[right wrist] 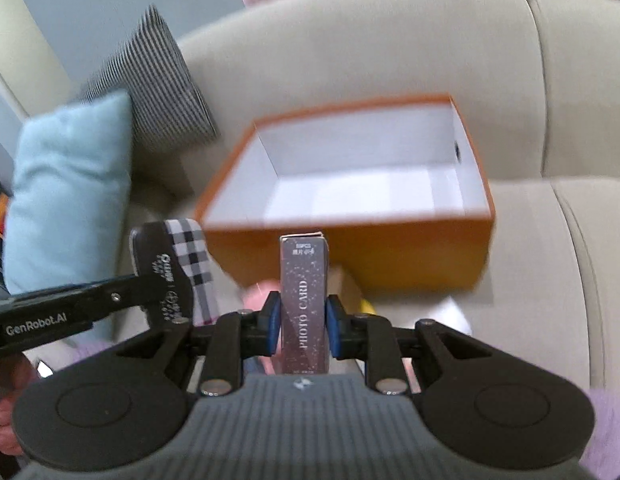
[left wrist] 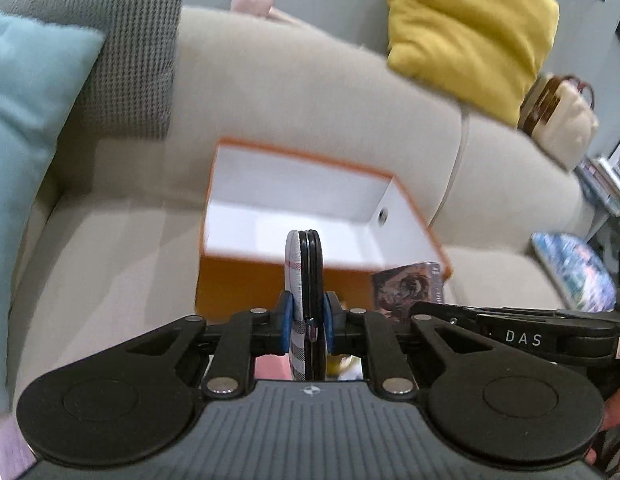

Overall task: Organize rigid objects
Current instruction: 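Lower both held cards into the orange box and open both tools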

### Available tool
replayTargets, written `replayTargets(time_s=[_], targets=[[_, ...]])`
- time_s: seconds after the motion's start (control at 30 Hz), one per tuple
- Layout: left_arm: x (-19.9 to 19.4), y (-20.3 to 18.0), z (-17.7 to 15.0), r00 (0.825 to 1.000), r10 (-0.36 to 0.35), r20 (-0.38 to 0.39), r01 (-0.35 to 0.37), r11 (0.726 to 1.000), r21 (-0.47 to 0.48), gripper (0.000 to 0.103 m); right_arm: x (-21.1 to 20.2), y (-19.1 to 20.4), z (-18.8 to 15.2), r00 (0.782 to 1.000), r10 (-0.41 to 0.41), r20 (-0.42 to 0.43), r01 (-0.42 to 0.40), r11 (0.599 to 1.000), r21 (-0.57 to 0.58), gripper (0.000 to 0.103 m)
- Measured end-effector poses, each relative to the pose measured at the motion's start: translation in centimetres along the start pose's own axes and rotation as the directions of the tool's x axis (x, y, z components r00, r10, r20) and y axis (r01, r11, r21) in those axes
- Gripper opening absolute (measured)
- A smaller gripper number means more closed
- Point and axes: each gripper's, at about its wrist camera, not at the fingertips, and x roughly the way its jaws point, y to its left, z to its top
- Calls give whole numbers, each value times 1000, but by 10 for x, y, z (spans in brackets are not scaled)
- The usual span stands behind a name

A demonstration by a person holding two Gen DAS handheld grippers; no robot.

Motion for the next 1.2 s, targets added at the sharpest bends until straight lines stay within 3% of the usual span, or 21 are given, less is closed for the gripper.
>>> replayTargets(time_s=[0.17, 0.3, 0.43, 0.6, 0.8, 1.0, 1.1, 1.2], targets=[[32, -4, 51, 1000, -17, -14, 17, 1000, 25, 17, 21, -4, 52, 998, 53, 28, -54, 998, 28, 23], [82, 8, 83, 994, -37, -106, 36, 999, -9, 17, 62, -17, 85, 999, 50, -8, -49, 997, 62, 23], [139, 17, 101, 981, 5, -193, 1, 1000, 30, 17, 115, -34, 106, 996, 38, -78, -30, 995, 97, 23], [201, 28, 106, 954, 37, -297, -25, 999, 44, 17, 171, -52, 115, 991, 24, -133, -10, 994, 109, 23], [246, 31, 101, 924, 73, -375, -54, 997, 61, 17, 213, -62, 116, 981, 25, -191, -2, 993, 120, 23], [269, 29, 104, 910, 85, -407, -66, 996, 62, 17, 232, -67, 114, 977, 27, -212, 5, 989, 150, 23], [276, 27, 108, 894, 145, -425, -108, 988, 111, 19, 235, -63, 113, 976, 32, -214, 2, 988, 153, 23], [272, 24, 105, 893, 194, -405, -138, 977, 164, 20, 236, -59, 114, 976, 32, -215, 1, 989, 150, 23]])
